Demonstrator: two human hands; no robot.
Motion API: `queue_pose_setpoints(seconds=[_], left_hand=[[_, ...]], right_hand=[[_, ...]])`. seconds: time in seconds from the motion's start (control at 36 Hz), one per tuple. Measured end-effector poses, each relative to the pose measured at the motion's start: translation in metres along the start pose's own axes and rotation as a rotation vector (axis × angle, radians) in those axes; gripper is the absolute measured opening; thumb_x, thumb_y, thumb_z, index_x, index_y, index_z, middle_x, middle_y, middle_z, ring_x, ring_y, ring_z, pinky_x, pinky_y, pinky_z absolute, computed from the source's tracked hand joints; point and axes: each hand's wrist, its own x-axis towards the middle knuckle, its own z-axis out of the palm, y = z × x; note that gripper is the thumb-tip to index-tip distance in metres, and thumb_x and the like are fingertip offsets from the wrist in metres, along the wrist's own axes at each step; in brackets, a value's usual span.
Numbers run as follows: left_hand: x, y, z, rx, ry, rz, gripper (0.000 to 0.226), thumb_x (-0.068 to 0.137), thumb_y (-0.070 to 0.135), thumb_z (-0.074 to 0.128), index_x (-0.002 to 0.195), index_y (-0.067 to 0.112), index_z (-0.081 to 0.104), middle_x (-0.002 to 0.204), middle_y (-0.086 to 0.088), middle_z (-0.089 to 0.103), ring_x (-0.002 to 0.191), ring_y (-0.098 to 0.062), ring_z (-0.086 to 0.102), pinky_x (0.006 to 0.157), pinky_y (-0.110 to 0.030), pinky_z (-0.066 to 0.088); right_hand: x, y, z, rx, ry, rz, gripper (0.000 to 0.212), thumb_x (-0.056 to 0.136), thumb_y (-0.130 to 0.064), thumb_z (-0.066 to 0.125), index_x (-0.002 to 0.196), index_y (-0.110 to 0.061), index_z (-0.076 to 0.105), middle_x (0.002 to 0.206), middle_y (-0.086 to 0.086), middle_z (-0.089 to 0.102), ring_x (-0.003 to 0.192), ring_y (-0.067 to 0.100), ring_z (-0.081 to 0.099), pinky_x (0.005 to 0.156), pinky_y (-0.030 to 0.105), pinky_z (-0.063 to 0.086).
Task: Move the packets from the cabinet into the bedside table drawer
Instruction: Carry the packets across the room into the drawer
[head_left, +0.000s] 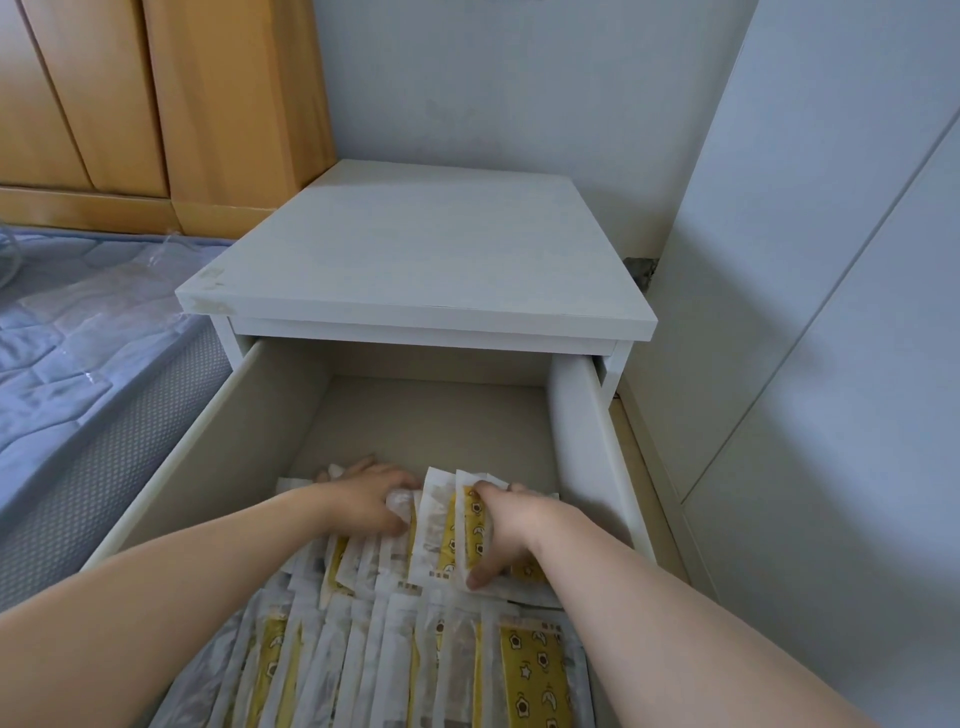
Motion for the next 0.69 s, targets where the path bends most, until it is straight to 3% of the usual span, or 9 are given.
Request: queue_pose_setpoints(seconds=[0.14,0.22,0.36,0.5,0.69], left_hand=[[-0.003,0.005,-0.003,-0.068,0.067,-0.034,0.065,0.087,0.052,0.053,0.144,0.037,0.026,0.156,0.005,0.019,0.145,-0.022,0.007,0.113,-0.056,0.007],[-0.008,0.012,-0.005,-0.092,0.139,-0.067,0.062,0.089,0.052,0.050,0.144,0.036,0.027,0.156,0.004,0.018,0.145,-0.022,0.006,0.113,-0.059,0.003],[-0.039,0.031,-0.005,-0.131,0.252,-0.169,0.055,0.092,0.039,0.049,0.143,0.029,0.031,0.154,0.002,0.024,0.143,-0.021,0.015,0.114,-0.057,0.009],[-0.097,0.055,-0.019,-0.311,0.173,-0.206,0.052,0.093,0.028,0.049,0.142,0.025,0.033,0.150,0.000,0.030,0.137,-0.022,0.028,0.109,-0.041,0.030],[-0.208,0.112,-0.074,-0.482,0.051,-0.263,0.050,0.094,0.028,0.050,0.141,0.027,0.032,0.147,0.000,0.033,0.122,-0.025,0.045,0.095,-0.043,0.047]], right_hand=[[0.001,-0.001,0.002,-0.059,0.015,0.010,0.108,0.071,-0.050,0.075,0.150,-0.025,0.006,0.149,0.011,0.027,0.134,0.035,0.032,0.108,0.046,0.032],[-0.002,-0.004,0.002,-0.027,0.042,0.031,0.107,0.070,-0.053,0.074,0.149,-0.030,0.006,0.152,0.009,0.022,0.137,0.037,0.024,0.106,0.050,0.028],[-0.025,-0.007,-0.004,0.319,0.209,0.017,0.097,0.078,-0.052,0.067,0.149,-0.037,0.004,0.159,0.006,0.004,0.144,0.035,0.004,0.114,0.053,0.012],[-0.085,-0.012,-0.013,0.651,0.260,0.067,0.073,0.089,-0.041,0.058,0.148,-0.031,0.017,0.156,-0.001,0.018,0.144,0.025,0.013,0.114,0.043,0.020],[-0.211,-0.037,-0.047,0.782,0.139,0.172,0.058,0.085,-0.016,0.049,0.141,-0.019,0.034,0.143,-0.001,0.034,0.130,0.021,0.035,0.107,0.042,0.036]])
